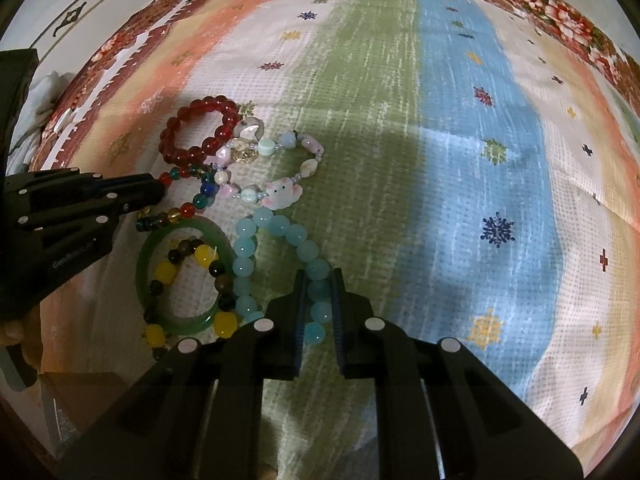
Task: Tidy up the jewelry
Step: 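Lift both held bracelets and carry them toward the silver tin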
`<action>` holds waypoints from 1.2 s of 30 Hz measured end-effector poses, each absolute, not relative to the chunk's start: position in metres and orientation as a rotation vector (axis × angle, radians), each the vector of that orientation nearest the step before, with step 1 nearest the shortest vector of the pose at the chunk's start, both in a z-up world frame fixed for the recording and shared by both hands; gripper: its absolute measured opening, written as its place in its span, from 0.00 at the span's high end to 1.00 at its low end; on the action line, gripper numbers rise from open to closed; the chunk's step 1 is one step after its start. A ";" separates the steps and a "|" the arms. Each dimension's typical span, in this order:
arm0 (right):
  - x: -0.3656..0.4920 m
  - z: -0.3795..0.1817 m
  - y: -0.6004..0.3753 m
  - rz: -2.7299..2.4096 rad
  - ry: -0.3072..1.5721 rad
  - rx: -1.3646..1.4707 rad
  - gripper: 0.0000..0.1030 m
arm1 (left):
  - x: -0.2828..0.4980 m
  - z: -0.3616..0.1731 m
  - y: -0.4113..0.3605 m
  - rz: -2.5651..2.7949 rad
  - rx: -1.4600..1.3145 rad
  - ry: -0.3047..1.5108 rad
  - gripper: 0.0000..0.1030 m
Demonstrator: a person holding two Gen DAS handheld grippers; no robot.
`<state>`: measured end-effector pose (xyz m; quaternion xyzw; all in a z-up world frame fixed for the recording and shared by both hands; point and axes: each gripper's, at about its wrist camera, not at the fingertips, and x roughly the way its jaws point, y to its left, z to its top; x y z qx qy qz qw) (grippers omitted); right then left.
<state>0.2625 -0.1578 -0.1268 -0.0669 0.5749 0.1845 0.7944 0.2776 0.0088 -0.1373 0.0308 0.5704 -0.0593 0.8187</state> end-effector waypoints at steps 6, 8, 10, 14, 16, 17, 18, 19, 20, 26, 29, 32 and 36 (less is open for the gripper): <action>0.262 -0.121 -0.158 0.396 1.221 -0.138 0.87 | 0.276 -0.131 0.010 -0.132 0.057 1.196 0.91; 0.261 -0.118 -0.158 0.397 1.213 -0.138 0.87 | 0.275 -0.127 0.011 -0.137 0.051 1.188 0.91; 0.261 -0.113 -0.158 0.399 1.205 -0.136 0.87 | 0.275 -0.122 0.011 -0.142 0.048 1.179 0.91; 0.259 -0.105 -0.156 0.405 1.186 -0.132 0.87 | 0.273 -0.115 0.009 -0.146 0.042 1.162 0.91; 0.257 -0.100 -0.155 0.407 1.175 -0.133 0.87 | 0.272 -0.112 0.009 -0.150 0.039 1.156 0.91; 0.257 -0.098 -0.154 0.407 1.171 -0.135 0.87 | 0.271 -0.110 0.008 -0.153 0.039 1.151 0.91; 0.256 -0.096 -0.153 0.406 1.165 -0.138 0.87 | 0.270 -0.108 0.007 -0.154 0.038 1.147 0.91; 0.256 -0.094 -0.152 0.403 1.157 -0.142 0.87 | 0.270 -0.106 0.007 -0.155 0.037 1.142 0.91; 0.255 -0.092 -0.152 0.402 1.151 -0.146 0.87 | 0.269 -0.103 0.007 -0.157 0.038 1.136 0.91; 0.249 -0.075 -0.149 0.402 1.111 -0.150 0.87 | 0.263 -0.088 0.002 -0.158 0.065 1.094 0.91; 0.245 -0.069 -0.150 0.403 1.096 -0.151 0.87 | 0.259 -0.083 0.001 -0.160 0.063 1.082 0.91; 0.243 -0.064 -0.152 0.397 1.085 -0.142 0.88 | 0.255 -0.077 0.001 -0.163 0.056 1.069 0.91; 0.242 -0.059 -0.156 0.389 1.071 -0.130 0.87 | 0.250 -0.070 0.000 -0.167 0.050 1.053 0.91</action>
